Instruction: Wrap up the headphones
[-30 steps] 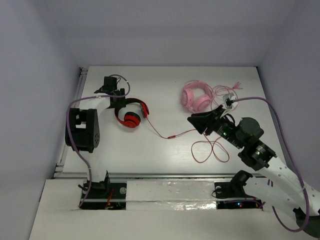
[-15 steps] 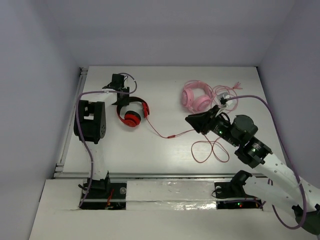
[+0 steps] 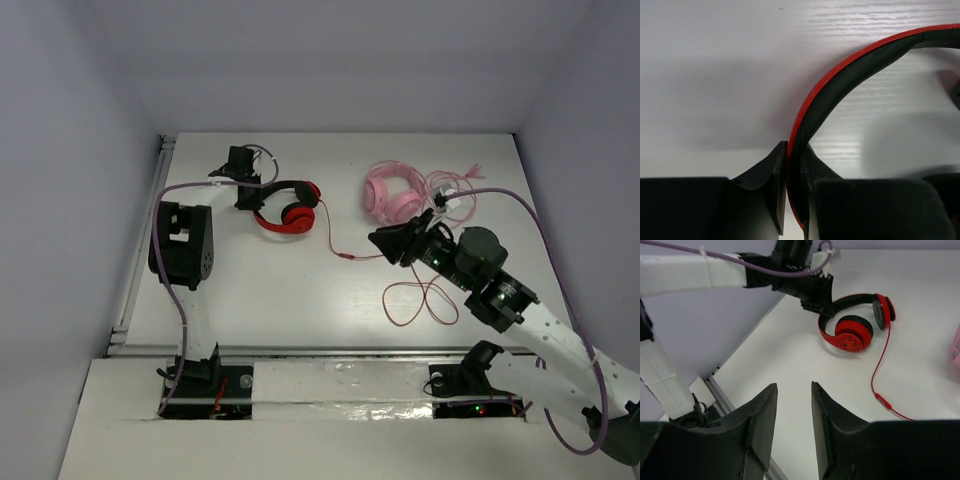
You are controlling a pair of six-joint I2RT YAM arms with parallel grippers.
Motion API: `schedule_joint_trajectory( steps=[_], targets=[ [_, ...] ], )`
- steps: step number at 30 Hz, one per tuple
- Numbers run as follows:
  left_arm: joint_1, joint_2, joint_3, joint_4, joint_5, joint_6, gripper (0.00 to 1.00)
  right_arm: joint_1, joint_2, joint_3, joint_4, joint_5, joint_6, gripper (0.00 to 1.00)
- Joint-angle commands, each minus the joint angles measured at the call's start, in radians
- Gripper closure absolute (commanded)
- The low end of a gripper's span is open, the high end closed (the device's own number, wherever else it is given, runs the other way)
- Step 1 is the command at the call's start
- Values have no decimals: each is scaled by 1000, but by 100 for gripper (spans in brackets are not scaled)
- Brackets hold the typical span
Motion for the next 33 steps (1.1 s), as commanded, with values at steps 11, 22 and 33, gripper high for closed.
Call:
schedule_joint_trajectory(
  steps=[11, 22, 33],
  targets=[
    [-7, -633, -159, -61, 335, -209, 100, 9, 155, 91, 1, -151, -79, 25],
    [2, -846, -186, -101, 512, -283, 100, 9, 217, 111, 92, -81, -236, 11],
    [2, -918, -239, -52, 502, -292, 100, 9, 178, 48, 103, -75, -224, 52]
  ],
)
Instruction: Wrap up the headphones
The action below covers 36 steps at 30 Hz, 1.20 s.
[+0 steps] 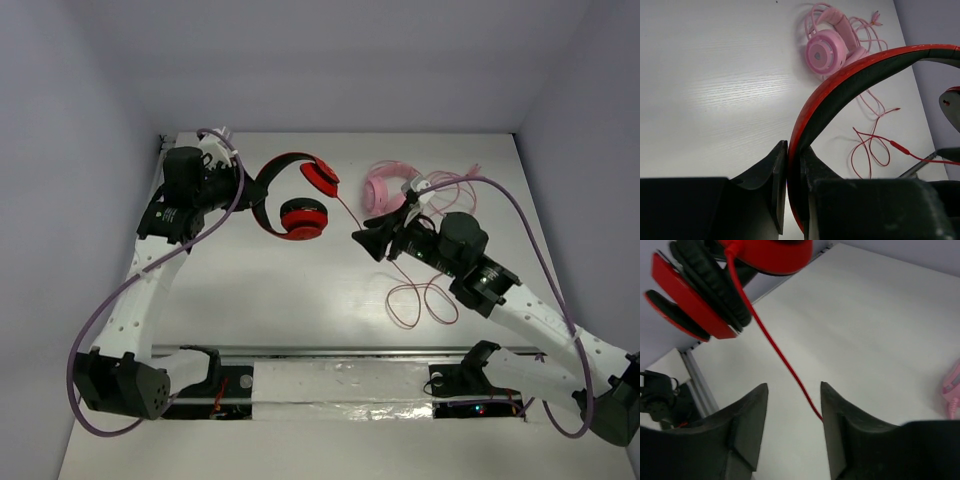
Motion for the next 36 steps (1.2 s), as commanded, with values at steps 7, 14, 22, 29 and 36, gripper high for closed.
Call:
schedule_joint_trajectory(
  steps=[7, 14, 22, 29, 36],
  targets=[
    [4, -98, -14, 152, 56, -108, 100, -1, 7, -128, 158, 132, 11, 23],
    [4, -166, -23, 222, 79, -186, 100, -44, 69, -190, 283, 76, 37, 22],
    [4, -178, 3, 262, 122, -237, 100, -53, 180, -227, 411, 99, 100, 45],
    [46, -171, 15, 321, 153, -287, 100, -53, 221, -263, 475, 111, 173, 47],
    [55, -148, -5, 374, 177, -335, 100, -53, 311, -221, 508, 116, 170, 41]
  ],
)
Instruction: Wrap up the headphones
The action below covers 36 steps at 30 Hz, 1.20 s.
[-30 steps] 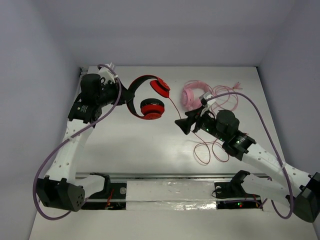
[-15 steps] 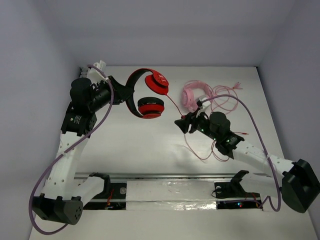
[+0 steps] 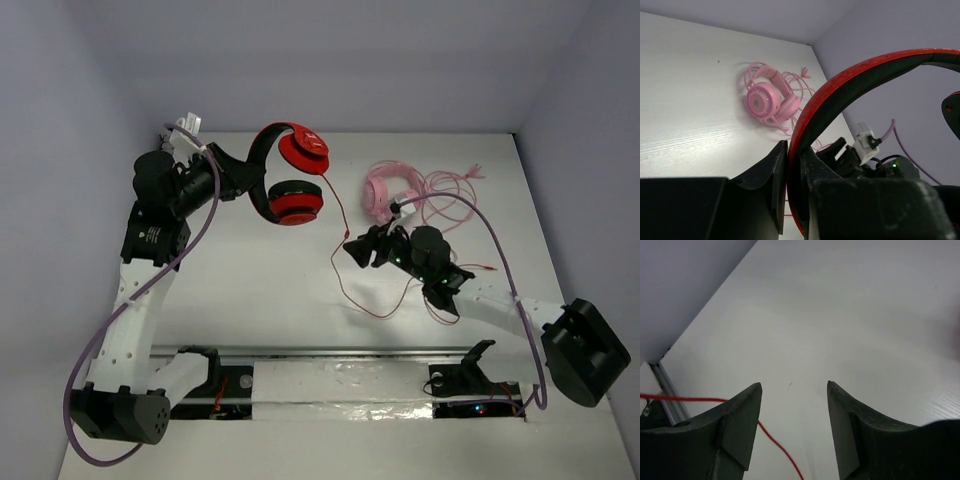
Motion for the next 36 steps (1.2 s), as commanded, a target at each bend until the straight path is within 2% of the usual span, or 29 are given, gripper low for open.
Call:
schedule_joint_trajectory(
  steps=[1, 4, 6, 7, 9, 10, 11, 15, 18, 19, 20, 22, 26, 32, 36],
  targets=[
    [3, -2, 35, 121, 43, -62, 100, -5, 70, 63, 81, 7, -15, 38],
    [3, 8, 55, 112, 36, -53, 100, -5, 102, 58, 121, -90, -15, 34],
    [3, 11, 67, 111, 29, -51, 100, -5, 100, 47, 131, -99, -2, 34],
    [3, 15, 72, 111, 29, -51, 100, -5, 78, 33, 125, -87, 3, 38],
    [3, 18, 79, 111, 22, -51, 100, -5, 36, 10, 115, -29, 29, 56],
    [3, 18, 79, 112, 19, -51, 100, -5, -11, -4, 107, -12, 37, 82],
    [3, 18, 81, 115, 19, -51, 100, -5, -33, -5, 93, 6, 49, 97],
    [3, 8, 85, 109, 3, -47, 100, -5, -128, -19, 23, 34, 86, 100],
    [3, -3, 87, 102, -9, -42, 100, -5, -189, -51, 45, -54, 87, 64],
    [3, -3, 84, 103, -9, -44, 100, -5, -186, -45, 42, -141, 80, 40],
    [3, -3, 81, 109, -7, -47, 100, -5, -176, -32, 27, -182, 69, 32],
    [3, 1, 69, 118, 6, -65, 100, -5, -115, -2, 30, -290, 48, 23],
    [3, -5, 58, 117, 2, -74, 100, -5, 16, 10, 119, -334, 48, 21],
    [3, -14, 55, 108, -9, -85, 100, -5, 200, 88, 197, -230, 12, 22],
    [3, -11, 64, 105, -18, -94, 100, -5, 313, 110, 332, -326, 54, 27]
  ],
)
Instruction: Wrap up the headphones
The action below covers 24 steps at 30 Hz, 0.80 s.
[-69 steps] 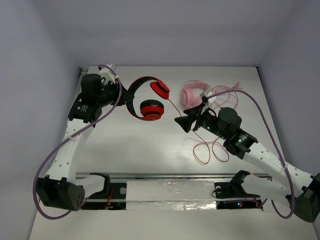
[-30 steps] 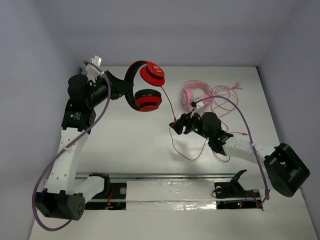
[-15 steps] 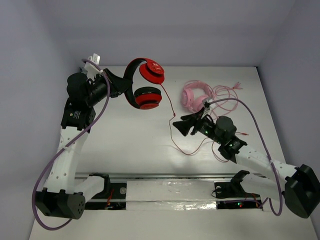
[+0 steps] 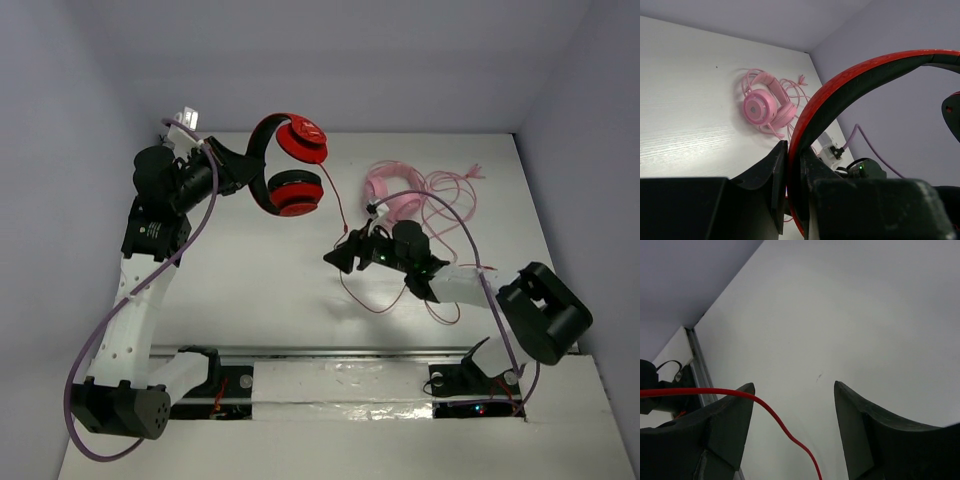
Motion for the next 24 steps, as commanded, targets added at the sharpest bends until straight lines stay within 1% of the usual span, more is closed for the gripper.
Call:
schedule_joint_trajectory(
  steps=[1, 3, 4, 5, 6, 7, 8, 9, 10, 11, 12, 14, 15, 16, 18, 19, 20, 22, 24],
  targets=[
    [3, -38, 36, 78, 1, -48, 100, 0, 73, 50, 217, -84, 39, 30],
    [3, -36, 30, 81, -11, -71, 100, 0, 127, 38, 301, -101, 68, 38],
    [3, -32, 15, 86, -19, -89, 100, 9, 138, 40, 318, -105, 99, 59],
    [3, -32, 4, 90, -28, -109, 100, 9, 147, 41, 329, -104, 117, 72],
    [3, -32, -8, 92, -59, -129, 100, 9, 155, 66, 299, -105, 135, 81],
    [3, -39, -42, 103, -83, -175, 100, 28, 150, 82, 263, -86, 160, 93],
    [3, -49, -69, 136, -97, -201, 100, 40, 146, 95, 228, -67, 171, 97],
    [3, -56, -96, 150, -134, -227, 100, 54, 139, 104, 165, -46, 177, 98],
    [3, -76, -141, 161, -167, -270, 100, 68, 123, 122, 130, 12, 192, 100],
    [3, -88, -166, 184, -197, -287, 100, 94, 115, 127, 93, 39, 198, 100],
    [3, -110, -218, 199, -249, -322, 100, 117, 103, 138, 26, 100, 209, 100],
    [3, -125, -257, 213, -301, -339, 100, 138, 96, 146, -54, 158, 218, 100],
    [3, -131, -272, 206, -354, -347, 100, 152, 96, 152, -134, 178, 214, 100],
    [3, -148, -310, 204, -379, -356, 100, 166, 98, 156, -175, 232, 214, 100],
    [12, -167, -353, 230, -409, -398, 100, 216, 104, 162, -260, 290, 206, 100],
    [12, -179, -387, 242, -412, -412, 100, 232, 109, 164, -280, 337, 206, 100],
    [12, -181, -398, 253, -413, -422, 100, 244, 122, 161, -292, 353, 208, 100],
    [12, -176, -393, 241, -421, -423, 100, 267, 132, 153, -317, 370, 218, 100],
    [32, -177, -381, 206, -457, -412, 100, 267, 132, 117, -325, 375, 232, 100]
  ],
)
